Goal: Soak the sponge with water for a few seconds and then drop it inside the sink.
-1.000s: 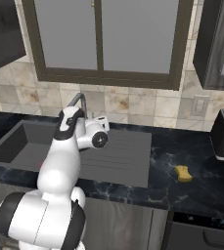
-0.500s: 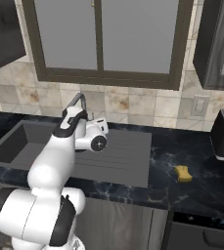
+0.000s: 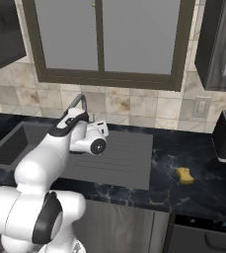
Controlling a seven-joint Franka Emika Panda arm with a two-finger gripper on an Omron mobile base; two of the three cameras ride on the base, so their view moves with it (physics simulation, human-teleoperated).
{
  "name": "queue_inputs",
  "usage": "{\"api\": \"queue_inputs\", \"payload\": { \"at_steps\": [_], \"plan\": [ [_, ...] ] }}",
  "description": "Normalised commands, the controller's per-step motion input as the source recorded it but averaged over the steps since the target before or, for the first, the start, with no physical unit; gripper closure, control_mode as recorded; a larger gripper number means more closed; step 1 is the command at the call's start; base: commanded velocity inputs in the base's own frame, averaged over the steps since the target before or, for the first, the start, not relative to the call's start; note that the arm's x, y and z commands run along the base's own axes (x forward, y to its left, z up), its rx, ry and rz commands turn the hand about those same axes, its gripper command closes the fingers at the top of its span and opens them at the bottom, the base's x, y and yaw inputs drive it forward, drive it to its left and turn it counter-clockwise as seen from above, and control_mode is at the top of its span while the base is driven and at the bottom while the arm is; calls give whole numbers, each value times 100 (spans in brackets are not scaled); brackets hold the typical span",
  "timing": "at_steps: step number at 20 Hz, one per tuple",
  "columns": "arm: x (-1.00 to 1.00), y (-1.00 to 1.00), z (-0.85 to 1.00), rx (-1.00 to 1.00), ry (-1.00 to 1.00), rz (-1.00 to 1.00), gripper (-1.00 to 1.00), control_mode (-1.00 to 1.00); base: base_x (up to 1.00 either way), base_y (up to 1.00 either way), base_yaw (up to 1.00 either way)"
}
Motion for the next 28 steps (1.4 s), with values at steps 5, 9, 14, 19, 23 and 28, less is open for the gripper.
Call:
{"api": "queue_inputs", "payload": {
  "at_steps": [5, 9, 14, 19, 23, 28],
  "plan": [
    [3, 0, 0, 1, 3, 0, -100, -100, 0, 0, 0],
    [4, 0, 1, 2, 6, 1, -100, -100, 0, 0, 0],
    [5, 0, 1, 3, 7, 2, -100, -100, 0, 0, 0],
    [21, 0, 0, 4, 4, 2, -100, -100, 0, 0, 0],
    [33, 0, 0, 3, 0, 2, -100, -100, 0, 0, 0],
    [32, 0, -5, 3, 0, 1, -100, -100, 0, 0, 0]
  ]
}}
